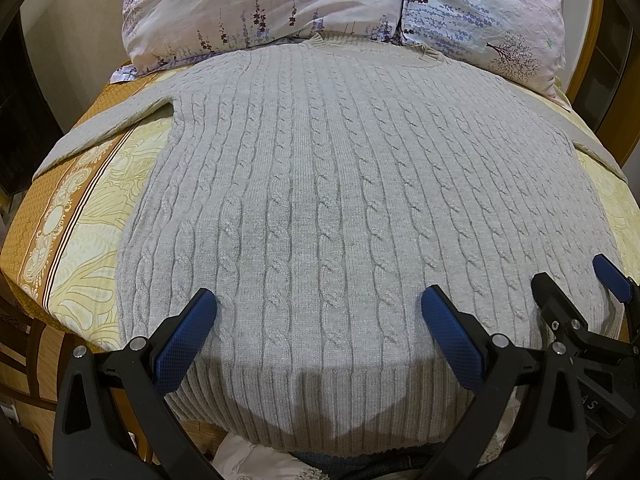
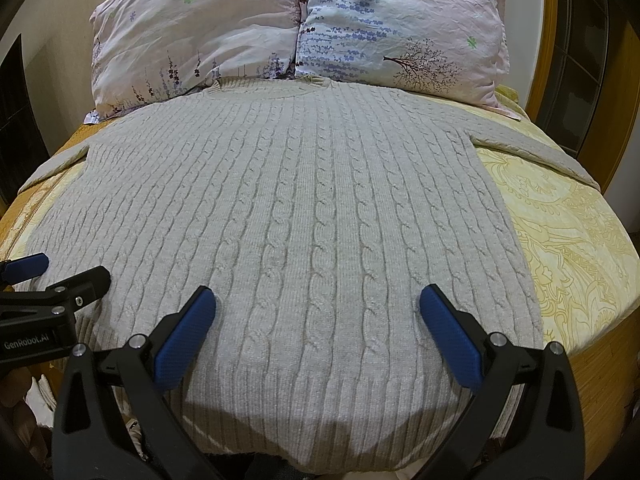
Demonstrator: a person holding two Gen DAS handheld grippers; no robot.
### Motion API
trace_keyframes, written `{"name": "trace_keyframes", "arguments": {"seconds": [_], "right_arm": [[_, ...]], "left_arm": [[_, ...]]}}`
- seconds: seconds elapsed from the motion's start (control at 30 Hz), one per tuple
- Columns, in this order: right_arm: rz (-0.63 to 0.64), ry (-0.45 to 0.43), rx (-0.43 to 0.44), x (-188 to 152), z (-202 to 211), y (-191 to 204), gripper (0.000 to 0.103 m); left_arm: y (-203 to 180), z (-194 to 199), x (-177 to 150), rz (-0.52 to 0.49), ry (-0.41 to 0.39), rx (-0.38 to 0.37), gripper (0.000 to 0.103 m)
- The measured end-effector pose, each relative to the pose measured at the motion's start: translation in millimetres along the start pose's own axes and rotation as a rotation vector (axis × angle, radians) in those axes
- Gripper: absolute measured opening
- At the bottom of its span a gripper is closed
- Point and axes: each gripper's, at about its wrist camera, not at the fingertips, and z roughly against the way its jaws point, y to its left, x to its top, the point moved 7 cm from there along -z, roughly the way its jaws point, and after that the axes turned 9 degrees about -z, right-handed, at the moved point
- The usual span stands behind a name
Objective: Fold small clothes
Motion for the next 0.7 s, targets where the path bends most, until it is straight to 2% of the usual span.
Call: {"name": "trace_keyframes", "arguments": {"seconds": [0.47, 0.6, 0.7], "right_arm": [[0.011, 0.007, 0.004, -2.9, 1.2, 2.1, 0.101], [0.036, 0.01, 0.041, 1.8, -2.9, 4.8, 0.101], [0.065, -0.006, 0.099, 3.2, -3.0, -1.3, 0.101]], "left_arm": [[-2.5, 5.7, -0.1, -0.001, -0.017, 0.004, 0.102], [-2.3, 5.9, 0.1, -0.005, -0.007, 0.001, 0.102], [-1.8, 4.4, 3.3, -0.015, 0.001, -0.004, 0.102]]}}
